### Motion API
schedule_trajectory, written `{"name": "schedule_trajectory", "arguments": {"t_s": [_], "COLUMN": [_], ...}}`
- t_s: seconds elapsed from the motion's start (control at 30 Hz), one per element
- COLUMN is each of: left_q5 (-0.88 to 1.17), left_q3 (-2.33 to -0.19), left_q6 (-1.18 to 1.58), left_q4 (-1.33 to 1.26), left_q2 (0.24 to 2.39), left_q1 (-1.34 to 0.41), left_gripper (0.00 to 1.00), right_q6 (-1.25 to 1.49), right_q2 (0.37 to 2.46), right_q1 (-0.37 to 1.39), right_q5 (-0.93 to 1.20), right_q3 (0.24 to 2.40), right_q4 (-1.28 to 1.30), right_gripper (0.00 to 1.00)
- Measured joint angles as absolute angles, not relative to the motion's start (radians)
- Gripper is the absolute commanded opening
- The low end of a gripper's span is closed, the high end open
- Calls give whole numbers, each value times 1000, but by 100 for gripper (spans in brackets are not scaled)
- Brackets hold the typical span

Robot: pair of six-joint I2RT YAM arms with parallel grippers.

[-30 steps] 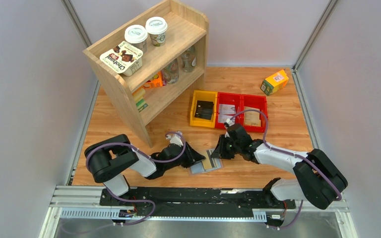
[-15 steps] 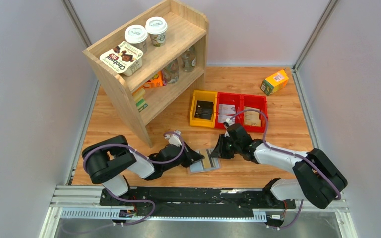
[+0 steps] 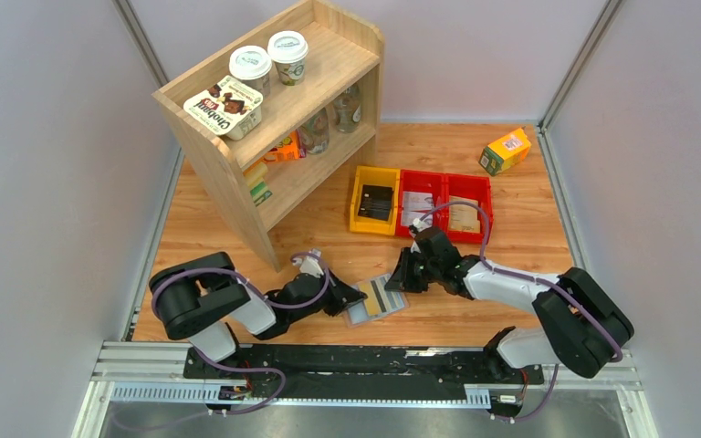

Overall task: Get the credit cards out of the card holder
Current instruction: Remove the credit card from the card holder.

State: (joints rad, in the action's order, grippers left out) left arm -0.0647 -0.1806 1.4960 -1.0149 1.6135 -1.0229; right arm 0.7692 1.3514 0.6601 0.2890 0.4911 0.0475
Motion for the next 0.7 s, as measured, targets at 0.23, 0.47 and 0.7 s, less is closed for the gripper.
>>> {"name": "schedule_trajectory", "arguments": {"t_s": [0.23, 0.47, 0.7], "left_q5": [-74, -118, -221], "left_q3": [-154, -188, -311], "left_q6": [1507, 1445, 1274], "left_q4": [-929, -527, -95], "left_q2": [1515, 1221, 994], "left_q1": [-1023, -1023, -1023], "left_gripper": [0, 0, 0], "right_q6": [771, 770, 771], "right_q2": [1353, 1329, 1316], "right_q1": [660, 661, 661], "right_q5": [290, 271, 257], "right_q3": [492, 492, 493], "right_q4": [47, 72, 93], "right_gripper": [14, 14, 19]}}
